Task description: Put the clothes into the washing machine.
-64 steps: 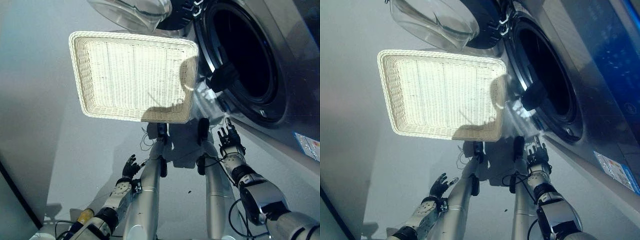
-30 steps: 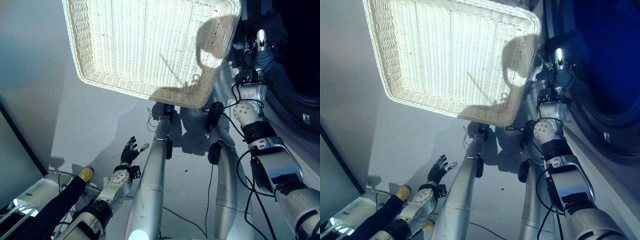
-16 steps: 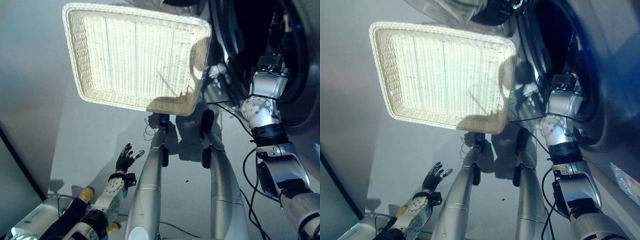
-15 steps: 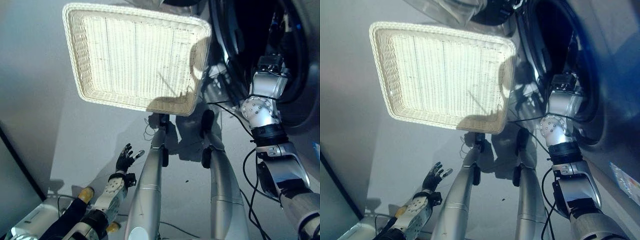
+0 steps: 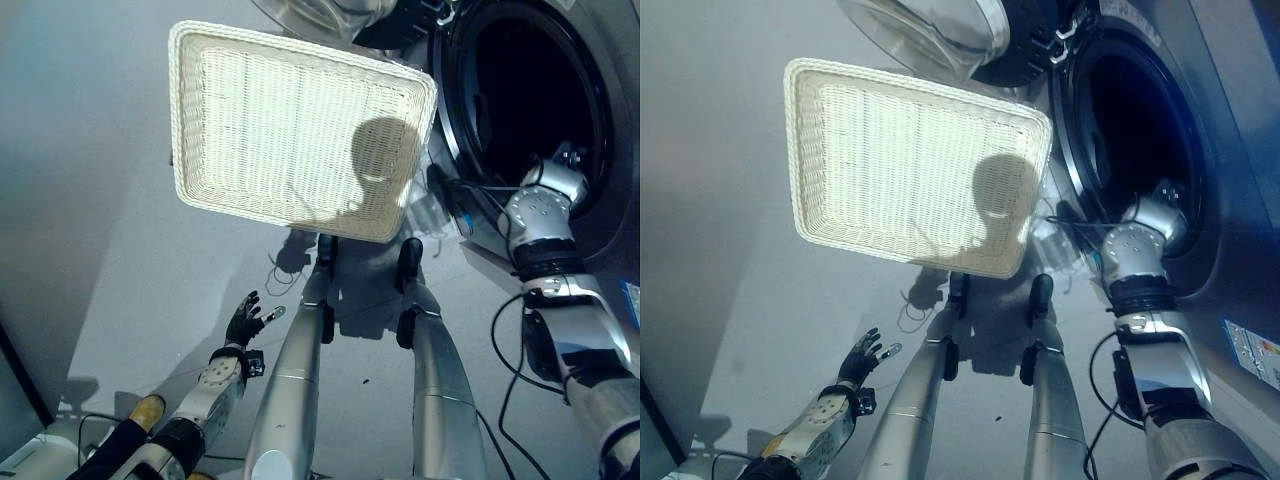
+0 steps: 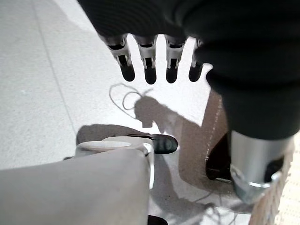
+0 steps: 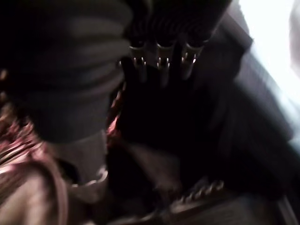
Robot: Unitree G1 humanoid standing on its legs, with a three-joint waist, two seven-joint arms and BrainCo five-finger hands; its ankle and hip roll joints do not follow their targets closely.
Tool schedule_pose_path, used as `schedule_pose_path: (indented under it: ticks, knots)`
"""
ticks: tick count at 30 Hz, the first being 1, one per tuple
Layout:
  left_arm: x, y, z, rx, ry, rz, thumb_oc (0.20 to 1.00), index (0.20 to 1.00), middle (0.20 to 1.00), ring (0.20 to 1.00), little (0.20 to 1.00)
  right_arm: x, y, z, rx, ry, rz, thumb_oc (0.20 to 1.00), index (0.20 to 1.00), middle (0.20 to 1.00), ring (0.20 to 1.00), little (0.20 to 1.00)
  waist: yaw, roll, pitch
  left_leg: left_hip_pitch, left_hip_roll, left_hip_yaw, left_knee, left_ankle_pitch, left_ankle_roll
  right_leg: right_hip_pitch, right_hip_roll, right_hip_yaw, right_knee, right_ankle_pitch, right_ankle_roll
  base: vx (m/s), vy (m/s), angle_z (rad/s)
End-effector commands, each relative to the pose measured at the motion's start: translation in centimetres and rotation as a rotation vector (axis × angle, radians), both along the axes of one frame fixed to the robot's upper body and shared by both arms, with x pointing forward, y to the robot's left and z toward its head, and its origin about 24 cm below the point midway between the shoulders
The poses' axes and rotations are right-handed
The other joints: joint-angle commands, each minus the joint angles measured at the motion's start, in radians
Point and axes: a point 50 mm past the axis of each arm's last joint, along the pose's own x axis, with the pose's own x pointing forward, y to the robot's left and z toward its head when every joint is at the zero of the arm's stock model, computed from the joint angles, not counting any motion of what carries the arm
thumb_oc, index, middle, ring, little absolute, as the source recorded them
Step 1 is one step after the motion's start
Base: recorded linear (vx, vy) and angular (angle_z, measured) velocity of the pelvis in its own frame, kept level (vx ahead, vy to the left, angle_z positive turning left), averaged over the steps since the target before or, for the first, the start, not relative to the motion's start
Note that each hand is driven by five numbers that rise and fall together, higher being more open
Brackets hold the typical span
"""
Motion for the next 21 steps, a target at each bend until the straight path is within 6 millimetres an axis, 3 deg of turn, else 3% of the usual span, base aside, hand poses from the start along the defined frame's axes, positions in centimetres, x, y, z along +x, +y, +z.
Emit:
schedule_pose_path:
  ticks: [1, 2, 3, 5, 8, 11, 12, 13, 16, 19, 21]
  knots:
    - [-1.2, -0.2, -1.0, -0.036, 0.037, 0.047, 1.000, 1.000, 1.000, 1.000, 1.000, -1.2, -2.8, 0.1, -0.317, -0.027, 0.054, 1.000, 1.000, 1.000, 1.000, 1.000, -0.020, 0.075, -0.021, 0.032, -0.027, -0.014, -0.049, 0.001, -0.018, 0.003, 0.082, -0.070, 0.022, -0.017, -0.004, -0.01, 0.079, -0.08]
    - [-1.1, -0.3, -1.0, -0.041, 0.035, 0.054, 1.000, 1.000, 1.000, 1.000, 1.000, -0.7, -1.3, -1.4, -0.443, -0.012, 0.143, 1.000, 1.000, 1.000, 1.000, 1.000, -0.021, 0.075, -0.021, 0.037, -0.030, -0.014, -0.051, 0.002, -0.017, 0.009, 0.083, -0.067, 0.022, -0.021, -0.006, -0.07, 0.091, -0.06]
    - [-1.1, -0.2, -1.1, -0.042, 0.038, 0.069, 1.000, 1.000, 1.000, 1.000, 1.000, -0.5, 0.9, -4.0, -0.699, 0.031, 0.269, 1.000, 1.000, 1.000, 1.000, 1.000, -0.025, 0.068, -0.021, 0.050, -0.039, -0.017, -0.044, -0.008, -0.014, 0.021, 0.082, -0.064, 0.024, -0.027, -0.007, -0.08, 0.071, -0.04]
    - [-1.1, 0.1, -1.2, -0.041, 0.045, 0.083, 1.000, 1.000, 1.000, 1.000, 1.000, -1.0, 2.3, -6.3, -0.919, 0.082, 0.336, 1.000, 1.000, 1.000, 1.000, 1.000, -0.033, 0.054, -0.021, 0.055, -0.043, -0.013, -0.031, -0.013, -0.013, 0.030, 0.078, -0.065, 0.020, -0.021, -0.006, -0.08, 0.043, -0.03]
    - [-1.4, 0.5, -1.5, -0.036, 0.060, 0.093, 1.000, 1.000, 1.000, 1.000, 1.000, -1.9, 2.6, -8.5, -1.087, 0.118, 0.383, 1.000, 1.000, 1.000, 1.000, 1.000, -0.042, 0.041, -0.021, 0.070, -0.046, -0.009, -0.019, -0.024, -0.011, 0.050, 0.076, -0.065, 0.017, -0.022, -0.007, -0.04, 0.020, -0.08]
    - [-2.2, 1.5, -2.4, -0.029, 0.099, 0.111, 1.000, 1.000, 1.000, 1.000, 1.000, -3.2, 3.0, -11.1, -1.404, 0.226, 0.404, 1.000, 1.000, 1.000, 1.000, 1.000, -0.055, 0.018, -0.021, 0.115, -0.052, 0.002, 0.003, -0.047, -0.009, 0.105, 0.075, -0.072, 0.014, -0.028, -0.005, -0.06, 0.021, 0.00]
    - [-2.2, 1.5, -2.4, -0.029, 0.100, 0.112, 1.000, 1.000, 1.000, 1.000, 1.000, -3.2, 3.1, -11.1, -1.404, 0.227, 0.405, 1.000, 1.000, 1.000, 1.000, 1.000, -0.055, 0.018, -0.021, 0.116, -0.052, 0.001, 0.003, -0.047, -0.009, 0.106, 0.075, -0.072, 0.014, -0.028, -0.005, -0.08, 0.055, 0.06]
    - [-2.7, 2.0, -2.9, -0.027, 0.124, 0.120, 1.000, 1.000, 1.000, 1.000, 1.000, -3.6, 3.1, -11.5, -1.629, 0.335, 0.374, 1.000, 1.000, 1.000, 1.000, 1.000, -0.059, 0.009, -0.021, 0.152, -0.050, 0.008, 0.004, -0.056, -0.010, 0.145, 0.071, -0.078, 0.004, -0.027, -0.001, -0.04, 0.034, 0.03]
    - [-3.8, 2.8, -3.8, -0.031, 0.170, 0.144, 1.000, 1.000, 1.000, 1.000, 1.000, -4.3, 3.1, -12.5, -1.757, 0.420, 0.394, 1.000, 1.000, 1.000, 1.000, 1.000, -0.066, -0.007, -0.021, 0.235, -0.038, 0.017, -0.020, -0.059, -0.015, 0.223, 0.066, -0.079, -0.027, -0.023, 0.009, -0.05, 0.062, 0.04]
    - [-4.3, 3.4, -4.4, -0.035, 0.196, 0.157, 1.000, 1.000, 1.000, 1.000, 1.000, -4.7, 3.1, -13.5, -1.776, 0.438, 0.424, 1.000, 1.000, 1.000, 1.000, 1.000, -0.070, -0.017, -0.021, 0.293, -0.031, 0.023, -0.048, -0.055, -0.018, 0.277, 0.061, -0.078, -0.058, -0.012, 0.019, -0.05, 0.041, 0.05]
    - [-5.1, 4.1, -5.2, -0.035, 0.248, 0.161, 1.000, 1.000, 1.000, 1.000, 1.000, -5.5, 3.7, -16.2, -1.752, 0.516, 0.490, 1.000, 1.000, 1.000, 1.000, 1.000, -0.071, -0.033, -0.021, 0.380, -0.022, 0.030, -0.069, -0.068, -0.024, 0.362, 0.052, -0.074, -0.086, -0.013, 0.033, -0.03, 0.005, 0.06]
